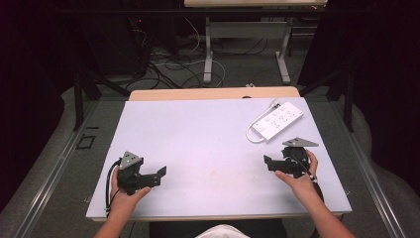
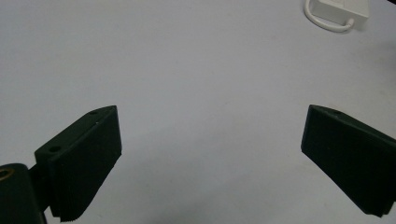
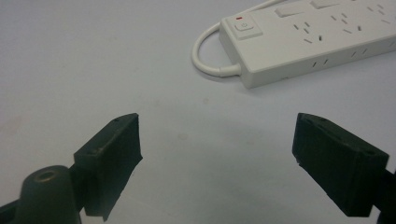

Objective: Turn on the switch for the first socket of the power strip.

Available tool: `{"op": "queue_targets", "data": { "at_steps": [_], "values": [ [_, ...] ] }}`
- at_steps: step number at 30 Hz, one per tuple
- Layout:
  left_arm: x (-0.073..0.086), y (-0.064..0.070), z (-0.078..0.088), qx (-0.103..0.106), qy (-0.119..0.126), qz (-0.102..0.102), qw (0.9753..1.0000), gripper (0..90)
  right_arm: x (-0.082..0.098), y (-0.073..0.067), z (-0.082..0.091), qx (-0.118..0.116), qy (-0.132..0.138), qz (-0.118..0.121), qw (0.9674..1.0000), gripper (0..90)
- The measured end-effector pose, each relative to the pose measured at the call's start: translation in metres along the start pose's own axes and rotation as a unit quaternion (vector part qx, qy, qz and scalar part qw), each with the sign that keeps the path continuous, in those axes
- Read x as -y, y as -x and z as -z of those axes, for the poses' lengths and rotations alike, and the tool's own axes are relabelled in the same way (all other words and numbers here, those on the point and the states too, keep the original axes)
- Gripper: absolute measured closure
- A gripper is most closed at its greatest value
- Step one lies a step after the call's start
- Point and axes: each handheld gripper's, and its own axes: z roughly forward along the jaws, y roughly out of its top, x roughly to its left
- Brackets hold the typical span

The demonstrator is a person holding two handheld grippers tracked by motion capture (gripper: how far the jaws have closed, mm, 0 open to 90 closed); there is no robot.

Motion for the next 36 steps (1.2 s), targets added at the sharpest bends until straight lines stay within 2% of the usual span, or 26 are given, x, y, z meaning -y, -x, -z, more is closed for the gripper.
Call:
{"op": "queue_targets", "data": {
  "at_steps": [7,13,18,19,23,25,36],
  "values": [
    [0.0,-0.001,0.0,-0.005,0.008,0.009,0.9999,4.9,-0.016,-0.001,-0.006,-0.017,-0.025,-0.001,0.9996,15.4],
    [0.0,-0.001,0.0,-0.006,0.006,0.006,1.0,5.8,-0.032,-0.001,-0.007,-0.028,-0.047,-0.004,0.9985,15.9],
    [0.0,0.0,0.0,-0.005,0.006,0.005,1.0,6.2,-0.044,-0.003,-0.008,-0.027,-0.055,0.013,0.998,17.5],
    [0.0,0.0,0.0,-0.005,0.009,0.007,0.9999,6.2,-0.05,-0.004,-0.008,-0.024,-0.059,0.023,0.9977,18.5],
    [0.0,0.0,0.0,-0.005,0.004,0.003,1.0,6.4,-0.061,-0.004,-0.009,-0.026,-0.065,0.032,0.997,21.2],
    [0.0,0.0,0.0,-0.005,0.005,0.003,1.0,6.6,-0.067,-0.005,-0.009,-0.03,-0.07,0.025,0.9968,22.4],
    [0.0,0.0,0.0,-0.005,0.008,0.005,0.9999,6.9,-0.095,0.002,-0.015,-0.02,-0.072,0.034,0.9967,29.8]
  ]
}}
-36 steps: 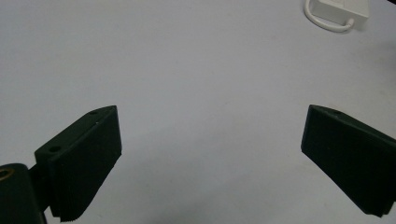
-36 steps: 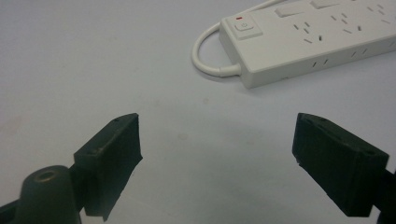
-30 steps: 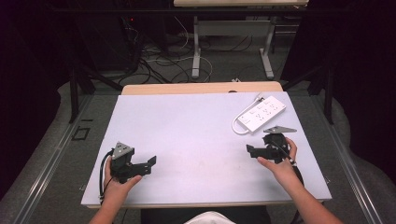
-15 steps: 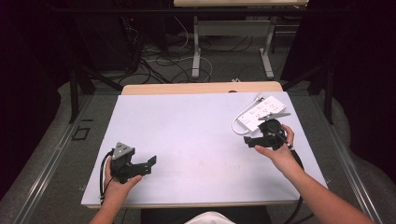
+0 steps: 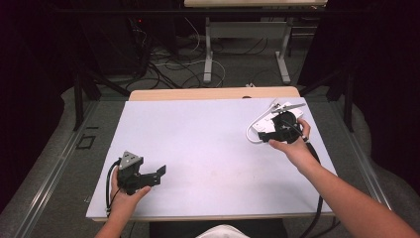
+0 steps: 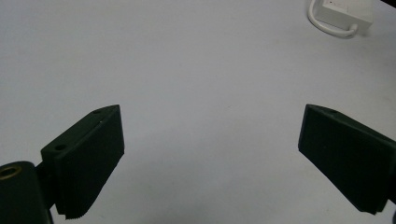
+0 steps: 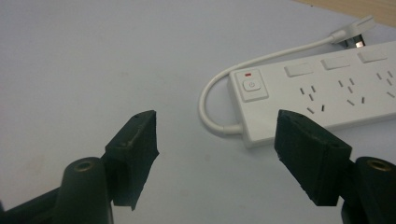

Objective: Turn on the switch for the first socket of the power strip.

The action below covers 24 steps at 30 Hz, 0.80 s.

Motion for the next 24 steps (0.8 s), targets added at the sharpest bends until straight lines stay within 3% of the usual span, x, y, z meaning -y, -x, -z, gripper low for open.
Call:
{"op": "queue_targets", "data": {
  "at_steps": [18,24],
  "values": [
    [0.0,-0.002,-0.002,0.0,-0.003,0.004,1.0,7.8,-0.04,0.025,-0.019,0.036,-0.001,-0.01,0.9993,36.5],
    [0.001,-0.003,-0.003,0.0,0.006,0.009,0.9999,7.8,-0.051,0.031,-0.029,0.048,-0.005,-0.029,0.9984,36.7]
  ]
}}
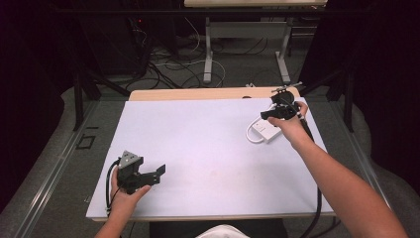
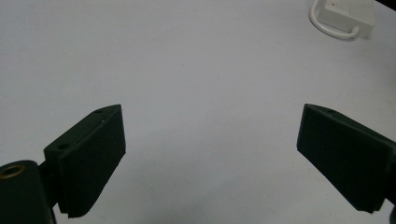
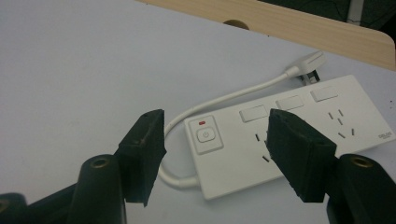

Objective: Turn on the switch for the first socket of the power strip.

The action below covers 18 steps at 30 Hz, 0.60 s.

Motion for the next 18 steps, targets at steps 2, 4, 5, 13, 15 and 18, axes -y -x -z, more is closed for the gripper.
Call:
{"op": "queue_targets", "data": {
  "at_steps": [2,4,5,13,15,18],
  "values": [
    [0.0,-0.001,0.001,0.002,-0.007,0.0,1.0,7.8,-0.003,0.003,-0.004,0.004,0.0,-0.006,1.0,37.8],
    [0.0,-0.001,0.001,0.002,-0.007,-0.001,1.0,7.8,-0.005,0.006,-0.008,0.007,-0.004,-0.012,0.9999,38.8],
    [0.0,-0.001,0.001,0.002,-0.007,-0.001,1.0,7.8,-0.006,0.008,-0.011,0.006,-0.004,-0.019,0.9998,39.1],
    [0.0,-0.002,0.0,0.002,-0.006,0.003,1.0,7.8,-0.009,0.019,-0.023,0.011,-0.017,-0.03,0.9993,41.2],
    [0.0,-0.002,0.0,0.003,-0.007,0.003,1.0,8.0,-0.009,0.022,-0.028,0.016,-0.017,-0.03,0.9993,41.2],
    [-0.001,-0.002,0.0,0.003,-0.006,0.002,1.0,8.1,-0.009,0.024,-0.032,0.014,-0.02,-0.035,0.9991,42.8]
  ]
}}
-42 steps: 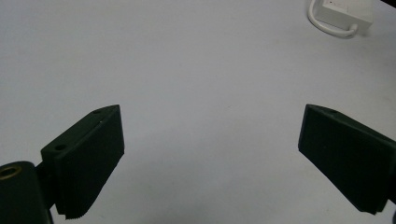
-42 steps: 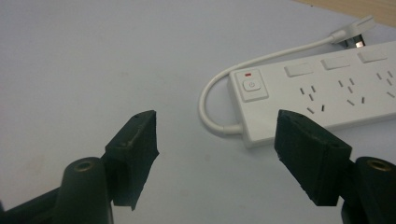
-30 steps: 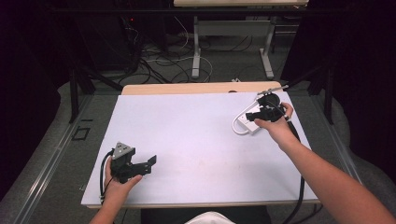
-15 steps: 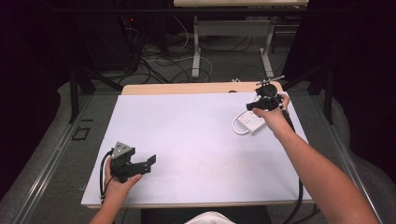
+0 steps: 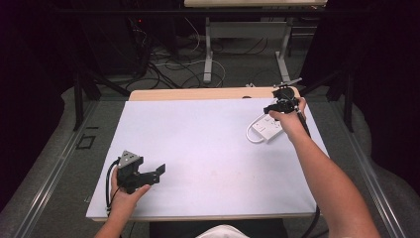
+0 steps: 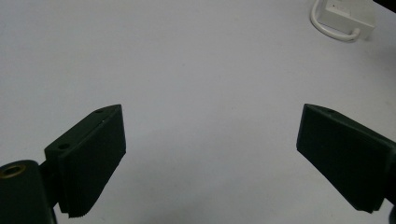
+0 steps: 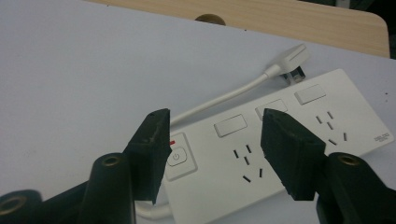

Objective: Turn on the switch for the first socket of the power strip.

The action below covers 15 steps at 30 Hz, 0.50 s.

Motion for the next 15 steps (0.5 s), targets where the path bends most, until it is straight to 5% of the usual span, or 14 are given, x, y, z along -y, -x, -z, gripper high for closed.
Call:
{"op": "queue_targets", "data": {
  "at_steps": [15],
  "values": [
    [0.0,0.0,-0.001,0.001,0.001,0.002,1.0,8.0,-0.001,0.003,-0.024,0.013,-0.019,-0.015,0.9996,56.1]
  ]
}}
